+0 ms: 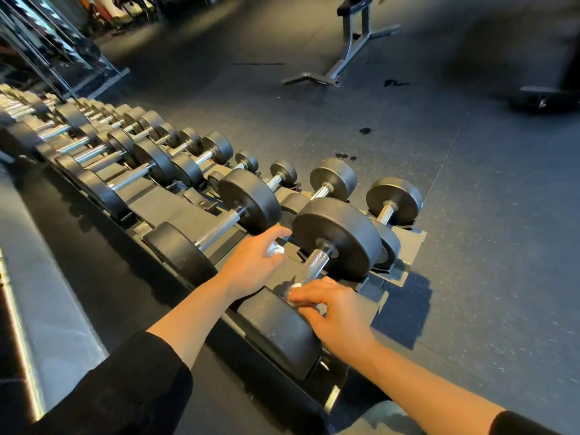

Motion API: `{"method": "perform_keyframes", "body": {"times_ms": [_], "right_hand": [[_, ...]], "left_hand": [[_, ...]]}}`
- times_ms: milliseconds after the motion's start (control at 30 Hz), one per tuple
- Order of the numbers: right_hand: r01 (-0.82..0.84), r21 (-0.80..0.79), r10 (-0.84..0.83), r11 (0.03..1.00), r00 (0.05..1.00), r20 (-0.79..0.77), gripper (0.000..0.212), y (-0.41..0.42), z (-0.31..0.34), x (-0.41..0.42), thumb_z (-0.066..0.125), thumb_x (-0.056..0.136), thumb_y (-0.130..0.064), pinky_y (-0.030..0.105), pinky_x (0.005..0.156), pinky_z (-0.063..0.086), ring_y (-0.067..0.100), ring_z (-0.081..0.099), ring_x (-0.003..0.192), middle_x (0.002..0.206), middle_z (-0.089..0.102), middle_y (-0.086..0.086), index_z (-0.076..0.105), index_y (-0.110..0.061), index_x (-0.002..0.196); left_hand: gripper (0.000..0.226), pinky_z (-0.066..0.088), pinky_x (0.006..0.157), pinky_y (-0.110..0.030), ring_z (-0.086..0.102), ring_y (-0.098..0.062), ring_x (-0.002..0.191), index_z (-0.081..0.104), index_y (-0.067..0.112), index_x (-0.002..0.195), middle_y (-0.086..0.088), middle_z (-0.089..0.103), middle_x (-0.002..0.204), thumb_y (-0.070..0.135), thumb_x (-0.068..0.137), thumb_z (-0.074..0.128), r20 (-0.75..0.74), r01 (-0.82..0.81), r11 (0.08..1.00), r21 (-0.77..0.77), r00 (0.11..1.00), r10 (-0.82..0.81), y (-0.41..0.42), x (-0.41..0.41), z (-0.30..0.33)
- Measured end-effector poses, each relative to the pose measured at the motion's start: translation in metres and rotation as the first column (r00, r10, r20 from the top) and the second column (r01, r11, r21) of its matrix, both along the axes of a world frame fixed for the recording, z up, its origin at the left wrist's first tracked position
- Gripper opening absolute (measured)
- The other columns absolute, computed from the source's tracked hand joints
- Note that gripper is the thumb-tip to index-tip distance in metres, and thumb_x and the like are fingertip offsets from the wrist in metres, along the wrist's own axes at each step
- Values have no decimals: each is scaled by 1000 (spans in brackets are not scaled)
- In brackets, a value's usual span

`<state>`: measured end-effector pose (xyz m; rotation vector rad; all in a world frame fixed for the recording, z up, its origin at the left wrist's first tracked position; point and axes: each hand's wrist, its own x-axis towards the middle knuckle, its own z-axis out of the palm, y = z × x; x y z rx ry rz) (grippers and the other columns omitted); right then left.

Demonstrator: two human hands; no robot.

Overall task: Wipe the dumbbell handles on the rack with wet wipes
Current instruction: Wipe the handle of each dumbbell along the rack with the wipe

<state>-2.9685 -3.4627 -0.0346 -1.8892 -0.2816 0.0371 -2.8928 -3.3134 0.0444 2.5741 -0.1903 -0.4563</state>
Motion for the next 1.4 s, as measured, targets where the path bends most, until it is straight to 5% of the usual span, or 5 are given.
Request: {"method": "perform_keyframes", "body": {"times_ms": [200, 433, 667, 1100, 1400], "right_hand": [[11, 95, -5, 995, 998, -66, 27, -12, 11, 20, 65, 84, -1, 6, 88, 42, -10, 54, 99, 96, 64, -20, 73, -19, 102], [65, -401, 5, 914, 985, 172, 20, -6, 15, 55, 53, 93, -15, 22, 90, 40, 20, 51, 113, 107, 66, 4, 66, -12, 108], [114, -443, -4, 889, 970, 242, 16, -2, 10, 57, 60, 90, -17, 23, 76, 44, 15, 55, 98, 92, 69, -2, 71, -16, 101], [324, -406, -316, 855, 945, 88, 25, 33, 18, 39, 69, 82, -5, 18, 83, 45, 7, 53, 94, 90, 53, -19, 74, -21, 100], [52, -259, -162, 964, 890, -426, 20, 29, 59, 21, 65, 87, -20, 24, 85, 48, 6, 55, 94, 93, 63, -24, 74, -26, 104]], "left_hand": [[43, 36, 93, -28, 48, -14, 114, 42, 35, 134, 1, 49, 133, 20, 95, 52, 1, -34, 999, -8, 999, 34, 1, 1, -1], [41, 38, 91, -25, 51, -12, 109, 40, 34, 135, 2, 51, 130, 23, 96, 50, 41, -95, 995, -29, 994, 97, 2, 0, -1], [45, 46, 78, -21, 58, -8, 88, 39, 34, 135, 6, 56, 106, 22, 94, 53, 40, -86, 973, -216, 995, 96, 10, 9, -5], [34, 45, 71, -14, 58, 1, 79, 53, 30, 119, 3, 61, 87, 10, 91, 56, -140, -2, 753, -658, 983, -120, 48, 36, -67], [36, 49, 79, -31, 61, -16, 85, 51, 30, 121, -2, 63, 89, 12, 91, 55, -182, 4, 699, -715, 964, -193, 49, 41, -80]]}}
